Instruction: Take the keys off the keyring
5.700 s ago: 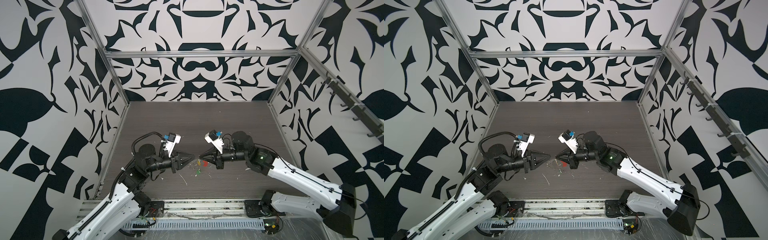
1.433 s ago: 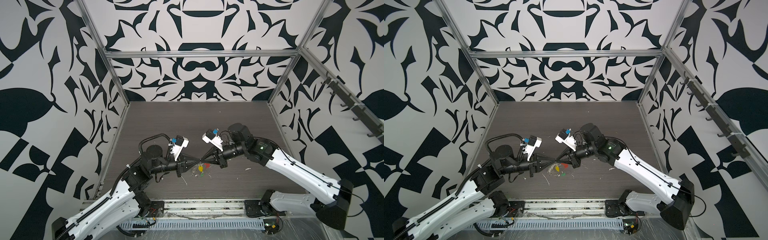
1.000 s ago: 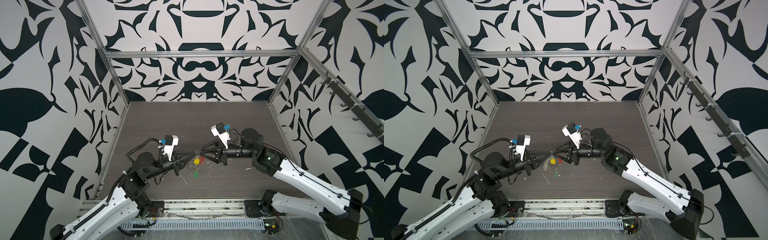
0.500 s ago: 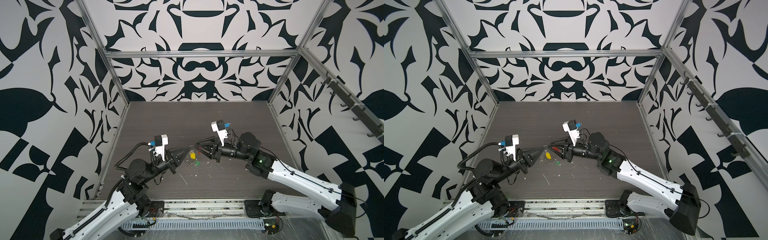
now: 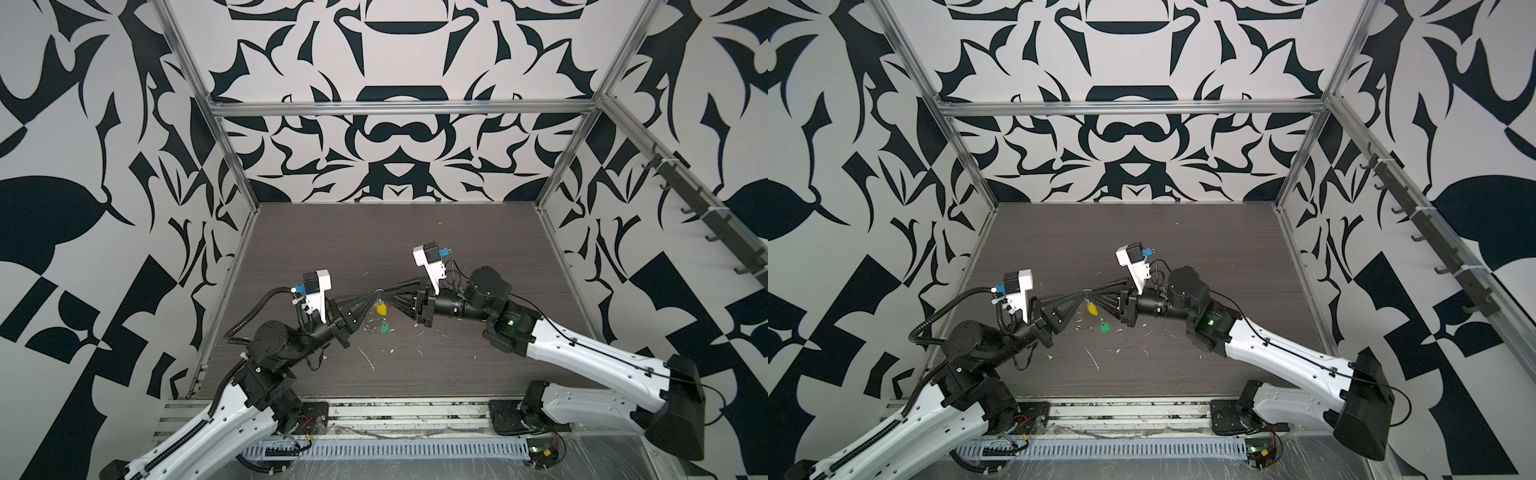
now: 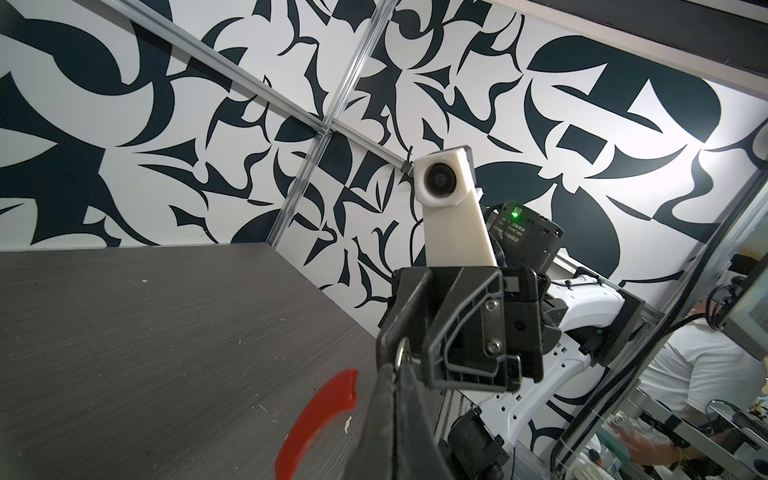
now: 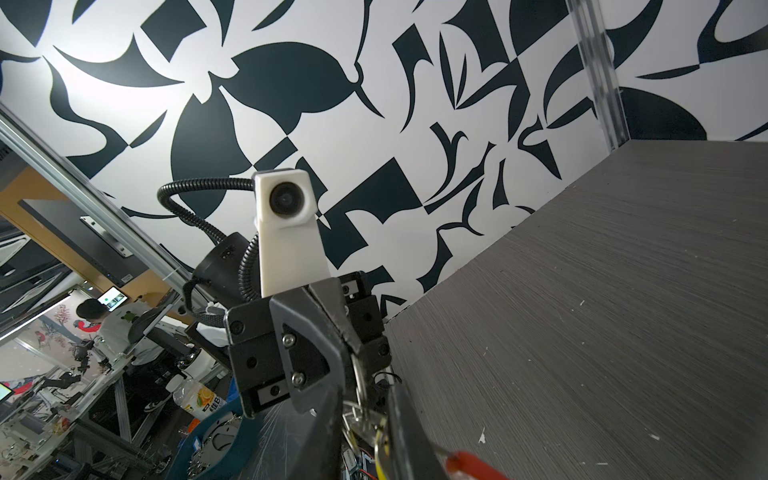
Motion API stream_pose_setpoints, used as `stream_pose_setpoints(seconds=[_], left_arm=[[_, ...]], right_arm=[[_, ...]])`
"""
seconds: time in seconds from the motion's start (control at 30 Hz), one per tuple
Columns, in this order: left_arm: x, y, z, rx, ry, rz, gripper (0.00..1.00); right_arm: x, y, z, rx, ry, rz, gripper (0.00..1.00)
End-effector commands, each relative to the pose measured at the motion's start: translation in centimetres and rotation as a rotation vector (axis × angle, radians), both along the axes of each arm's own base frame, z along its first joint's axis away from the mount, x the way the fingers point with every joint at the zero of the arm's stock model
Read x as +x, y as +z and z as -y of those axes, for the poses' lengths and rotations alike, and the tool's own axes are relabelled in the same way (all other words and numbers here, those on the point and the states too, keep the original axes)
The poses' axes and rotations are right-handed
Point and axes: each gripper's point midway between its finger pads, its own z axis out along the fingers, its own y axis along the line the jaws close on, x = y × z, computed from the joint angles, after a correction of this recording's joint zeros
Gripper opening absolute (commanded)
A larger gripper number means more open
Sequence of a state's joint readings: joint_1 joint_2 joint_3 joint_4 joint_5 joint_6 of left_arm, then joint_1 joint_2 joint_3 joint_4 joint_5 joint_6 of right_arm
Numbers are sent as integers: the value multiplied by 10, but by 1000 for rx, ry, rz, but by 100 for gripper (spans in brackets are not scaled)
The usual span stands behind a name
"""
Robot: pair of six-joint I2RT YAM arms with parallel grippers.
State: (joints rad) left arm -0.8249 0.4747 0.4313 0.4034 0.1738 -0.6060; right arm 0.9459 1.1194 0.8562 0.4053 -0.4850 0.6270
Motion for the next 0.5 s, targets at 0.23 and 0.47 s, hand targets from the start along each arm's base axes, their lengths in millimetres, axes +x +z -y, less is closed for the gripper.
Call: stream_pose_setpoints(seconds=[0.23,0.47], left_arm=[[-2,9,-3,-44,3,19,0],[-3,6,1,-24,-21,-8,0]], right_arm=[[-4,31,3,83,1,55,9],[-6,27,7,14,-5,66,0]])
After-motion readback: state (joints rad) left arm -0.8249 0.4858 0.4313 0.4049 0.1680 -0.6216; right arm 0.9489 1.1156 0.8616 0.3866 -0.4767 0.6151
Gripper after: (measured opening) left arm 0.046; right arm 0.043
